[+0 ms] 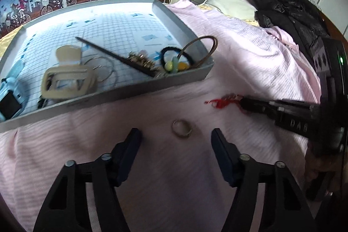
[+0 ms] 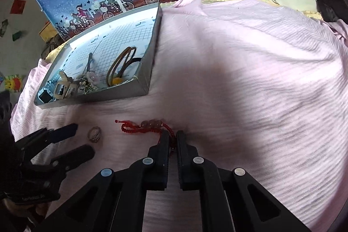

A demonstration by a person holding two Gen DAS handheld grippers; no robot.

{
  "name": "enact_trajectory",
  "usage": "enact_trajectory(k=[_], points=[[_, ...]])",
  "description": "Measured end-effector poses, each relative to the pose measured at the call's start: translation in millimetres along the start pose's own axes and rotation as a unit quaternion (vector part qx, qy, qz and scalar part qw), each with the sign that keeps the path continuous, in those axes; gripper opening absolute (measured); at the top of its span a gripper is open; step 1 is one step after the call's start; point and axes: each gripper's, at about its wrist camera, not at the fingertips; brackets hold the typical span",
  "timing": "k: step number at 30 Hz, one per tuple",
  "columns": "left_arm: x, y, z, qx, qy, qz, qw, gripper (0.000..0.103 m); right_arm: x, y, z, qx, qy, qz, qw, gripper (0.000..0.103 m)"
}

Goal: Organize jewelry
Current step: 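Grasp the silver ring with the left tool while the right tool grasps the red string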

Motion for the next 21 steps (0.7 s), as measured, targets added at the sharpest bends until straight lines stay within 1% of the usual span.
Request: enact_trajectory(k=[1,3,5,8,9,12,13,15,16,18,21], points=[[-1,1,1,0.002,-0.004,-0.002,1.0000,0.048,-1,0,1,0.000,0.002,0.001,1.000,0.007],[-4,4,1,0.004,-0.012,-0.001,0.9999,0.032,-1,0,1,0.002,0.002,0.002,1.000,0.007],[-8,4,-2,-0.003,-0.012,0.005,0.9999,0.028,-2,1,1,-0.001,0.006,0.002,1.000,0.007],[-13,1,-6,-0.015,-0.004,0.008,0.9998,0.027,-3,2,0,-0.006,0.014,0.005,1.000,0.008],[-13,0,-5,-0.013,0.000,0.008,0.9999,0.024,-3,2,0,-0.007,0.017,0.006,1.000,0.010],[-13,-4,-2,0.000,0.005,0.004,1.0000,0.017,-4,2,2,-0.005,0.024,0.013,1.000,0.010],[-13,-6,0,0.007,0.007,-0.001,0.9999,0.017,-5,2,3,-0.002,0.025,0.014,1.000,0.010],[-11,-10,1,0.012,0.012,-0.010,0.9998,0.017,-5,3,3,-0.001,0.030,0.016,0.999,0.016],[-10,-11,0,0.007,0.017,-0.013,0.9997,0.017,-5,3,3,-0.004,0.036,0.016,0.999,0.018],[-10,-12,-4,-0.001,0.026,-0.015,0.9996,0.017,-6,3,3,-0.009,0.045,0.017,0.999,0.026],[-12,-13,-6,-0.004,0.031,-0.018,0.9994,0.017,-8,0,6,0.001,0.040,0.016,0.999,0.026]])
Point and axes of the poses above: each gripper's, at about its wrist camera, not at the fingertips, and x roughly against the way its jaws point, z to its left, y to its top, and after that the axes turned 7 degrees about -x, right-handed
